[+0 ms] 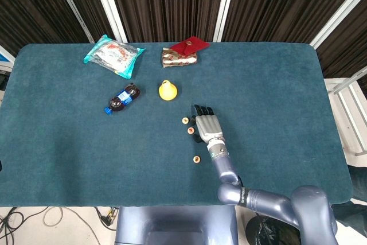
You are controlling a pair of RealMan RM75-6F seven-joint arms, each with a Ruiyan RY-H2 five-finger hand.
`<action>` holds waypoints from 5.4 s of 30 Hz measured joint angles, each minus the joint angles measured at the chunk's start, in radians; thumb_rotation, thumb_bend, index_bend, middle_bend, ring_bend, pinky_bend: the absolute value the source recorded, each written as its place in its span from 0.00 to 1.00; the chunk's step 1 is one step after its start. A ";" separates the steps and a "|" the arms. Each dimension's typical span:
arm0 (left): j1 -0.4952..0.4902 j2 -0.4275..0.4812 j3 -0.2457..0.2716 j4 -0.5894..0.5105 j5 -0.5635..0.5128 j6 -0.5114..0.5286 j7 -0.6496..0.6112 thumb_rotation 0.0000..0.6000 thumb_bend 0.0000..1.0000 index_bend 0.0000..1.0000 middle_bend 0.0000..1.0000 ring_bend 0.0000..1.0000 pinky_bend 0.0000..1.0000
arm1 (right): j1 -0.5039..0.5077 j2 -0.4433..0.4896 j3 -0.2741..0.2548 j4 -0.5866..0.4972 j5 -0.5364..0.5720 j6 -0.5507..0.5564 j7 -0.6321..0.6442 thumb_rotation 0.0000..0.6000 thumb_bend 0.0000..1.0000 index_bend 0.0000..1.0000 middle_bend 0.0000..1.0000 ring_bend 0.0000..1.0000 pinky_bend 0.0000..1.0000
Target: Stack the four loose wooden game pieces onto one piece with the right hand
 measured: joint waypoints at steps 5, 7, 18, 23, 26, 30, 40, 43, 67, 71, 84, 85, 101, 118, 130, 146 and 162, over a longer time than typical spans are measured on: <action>0.000 0.000 0.000 -0.002 -0.002 -0.001 0.000 1.00 0.62 0.07 0.00 0.00 0.00 | -0.004 -0.004 -0.001 0.004 -0.007 0.001 0.006 1.00 0.40 0.46 0.00 0.00 0.00; 0.000 0.000 0.000 -0.002 -0.002 -0.002 0.000 1.00 0.62 0.07 0.00 0.00 0.00 | -0.005 -0.005 -0.001 0.003 -0.009 0.001 0.008 1.00 0.40 0.46 0.00 0.00 0.00; -0.001 0.000 0.000 -0.003 -0.005 -0.002 0.004 1.00 0.62 0.07 0.00 0.00 0.00 | -0.005 -0.010 0.002 0.007 -0.015 -0.005 0.015 1.00 0.40 0.46 0.00 0.00 0.00; -0.001 0.000 -0.001 -0.003 -0.008 -0.002 0.005 1.00 0.62 0.07 0.00 0.00 0.00 | -0.001 -0.019 0.005 0.017 -0.016 -0.008 0.015 1.00 0.40 0.46 0.00 0.00 0.00; -0.001 0.000 -0.001 -0.004 -0.008 -0.002 0.006 1.00 0.62 0.07 0.00 0.00 0.00 | 0.001 -0.024 0.007 0.023 -0.016 -0.008 0.014 1.00 0.40 0.46 0.00 0.00 0.00; -0.001 0.000 -0.002 -0.004 -0.008 -0.002 0.005 1.00 0.62 0.07 0.00 0.00 0.00 | 0.004 -0.030 0.010 0.028 -0.016 -0.008 0.013 1.00 0.40 0.46 0.00 0.00 0.00; -0.001 -0.001 -0.002 -0.003 -0.008 0.000 0.007 1.00 0.62 0.07 0.00 0.00 0.00 | 0.005 -0.038 0.018 0.038 -0.013 -0.006 0.010 1.00 0.40 0.50 0.00 0.00 0.00; -0.002 -0.001 -0.002 -0.003 -0.008 0.000 0.007 1.00 0.62 0.07 0.00 0.00 0.00 | 0.006 -0.038 0.019 0.038 -0.014 -0.006 0.008 1.00 0.40 0.50 0.00 0.00 0.00; -0.001 -0.005 0.000 -0.006 -0.003 0.006 0.012 1.00 0.62 0.07 0.00 0.00 0.00 | -0.065 0.181 -0.005 -0.276 -0.071 0.089 -0.028 1.00 0.40 0.52 0.00 0.00 0.00; -0.002 -0.006 0.000 -0.007 -0.004 0.005 0.015 1.00 0.62 0.07 0.00 0.00 0.00 | -0.092 0.245 -0.027 -0.347 -0.070 0.102 -0.039 1.00 0.40 0.52 0.00 0.00 0.00; -0.001 -0.007 0.000 -0.003 -0.003 0.007 0.016 1.00 0.62 0.07 0.00 0.00 0.00 | -0.101 0.231 -0.072 -0.289 -0.040 0.066 -0.017 1.00 0.40 0.52 0.00 0.00 0.00; -0.001 -0.007 0.000 -0.003 -0.003 0.007 0.016 1.00 0.62 0.07 0.00 0.00 0.00 | -0.099 0.227 -0.072 -0.280 -0.035 0.063 -0.017 1.00 0.40 0.52 0.00 0.00 0.00; 0.000 -0.007 -0.001 -0.003 -0.005 0.008 0.015 1.00 0.62 0.07 0.00 0.00 0.00 | -0.087 0.203 -0.070 -0.214 -0.004 0.043 -0.004 1.00 0.40 0.52 0.00 0.00 0.00; 0.000 -0.006 -0.002 -0.003 -0.006 0.006 0.014 1.00 0.62 0.07 0.00 0.00 0.00 | -0.082 0.198 -0.071 -0.214 -0.007 0.047 0.000 1.00 0.40 0.52 0.00 0.00 0.00; 0.000 -0.006 -0.002 -0.002 -0.005 0.007 0.015 1.00 0.62 0.07 0.00 0.00 0.00 | -0.079 0.190 -0.074 -0.215 -0.008 0.047 -0.001 1.00 0.40 0.52 0.00 0.00 0.00; 0.000 -0.006 -0.002 -0.002 -0.007 0.006 0.016 1.00 0.62 0.07 0.00 0.00 0.00 | -0.078 0.192 -0.074 -0.212 0.000 0.050 -0.006 1.00 0.40 0.52 0.00 0.00 0.00; 0.000 -0.006 -0.002 -0.001 -0.007 0.007 0.016 1.00 0.62 0.07 0.00 0.00 0.00 | -0.076 0.194 -0.078 -0.217 -0.003 0.046 -0.005 1.00 0.40 0.50 0.00 0.00 0.00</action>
